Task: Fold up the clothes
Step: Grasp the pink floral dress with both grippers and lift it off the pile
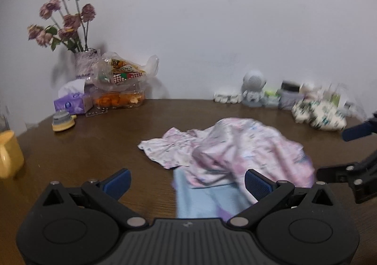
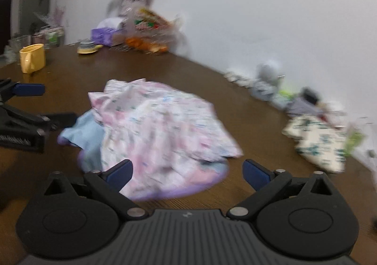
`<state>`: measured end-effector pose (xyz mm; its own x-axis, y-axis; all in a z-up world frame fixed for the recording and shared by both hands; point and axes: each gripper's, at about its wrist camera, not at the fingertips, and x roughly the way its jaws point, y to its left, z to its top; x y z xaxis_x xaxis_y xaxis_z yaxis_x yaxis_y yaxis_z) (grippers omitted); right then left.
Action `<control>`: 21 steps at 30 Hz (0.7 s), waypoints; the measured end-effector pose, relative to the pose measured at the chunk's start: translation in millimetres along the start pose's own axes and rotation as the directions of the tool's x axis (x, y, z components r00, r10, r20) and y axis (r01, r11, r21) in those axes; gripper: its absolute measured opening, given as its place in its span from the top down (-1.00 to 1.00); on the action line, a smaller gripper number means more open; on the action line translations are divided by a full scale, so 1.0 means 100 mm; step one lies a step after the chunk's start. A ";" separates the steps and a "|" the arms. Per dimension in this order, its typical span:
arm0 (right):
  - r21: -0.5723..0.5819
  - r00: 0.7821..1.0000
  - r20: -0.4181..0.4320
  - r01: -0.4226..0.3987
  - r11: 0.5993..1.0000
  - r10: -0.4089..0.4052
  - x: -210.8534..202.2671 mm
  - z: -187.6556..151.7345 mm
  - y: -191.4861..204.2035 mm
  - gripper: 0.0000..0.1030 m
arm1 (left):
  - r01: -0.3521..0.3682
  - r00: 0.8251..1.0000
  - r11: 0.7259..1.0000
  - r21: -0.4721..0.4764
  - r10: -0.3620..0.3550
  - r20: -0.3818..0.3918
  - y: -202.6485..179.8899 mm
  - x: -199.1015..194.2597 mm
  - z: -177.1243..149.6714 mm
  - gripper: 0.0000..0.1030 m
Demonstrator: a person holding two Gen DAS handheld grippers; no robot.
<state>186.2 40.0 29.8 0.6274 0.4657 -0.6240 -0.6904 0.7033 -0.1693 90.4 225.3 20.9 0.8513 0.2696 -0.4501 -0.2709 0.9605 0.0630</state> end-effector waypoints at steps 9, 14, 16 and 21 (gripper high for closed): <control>0.080 0.990 -0.053 -0.124 0.989 0.128 0.58 0.05 0.00 0.89 | 0.083 0.995 0.984 0.158 -0.072 -0.071 -0.04 0.35 0.02 -0.62; 0.203 0.998 0.033 -0.066 0.977 0.060 0.42 0.06 -0.29 0.91 | 0.107 0.992 0.956 0.274 -0.082 -0.101 -0.23 0.59 0.17 -0.47; 0.228 0.996 0.065 -0.068 0.971 0.054 0.33 0.09 -0.40 0.93 | 0.154 0.984 0.939 0.306 -0.118 -0.132 -0.35 0.69 0.18 -0.51; 0.237 0.992 0.124 -0.017 0.971 -0.013 0.08 0.17 -0.58 0.95 | 0.215 0.972 0.914 0.344 -0.165 -0.168 -0.58 0.83 0.16 0.29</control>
<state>237.2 11.6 47.8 0.6761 0.5197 -0.5223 -0.5962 0.8024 0.0265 183.7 192.8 -6.0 0.7966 0.0916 -0.5976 0.0903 0.9593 0.2675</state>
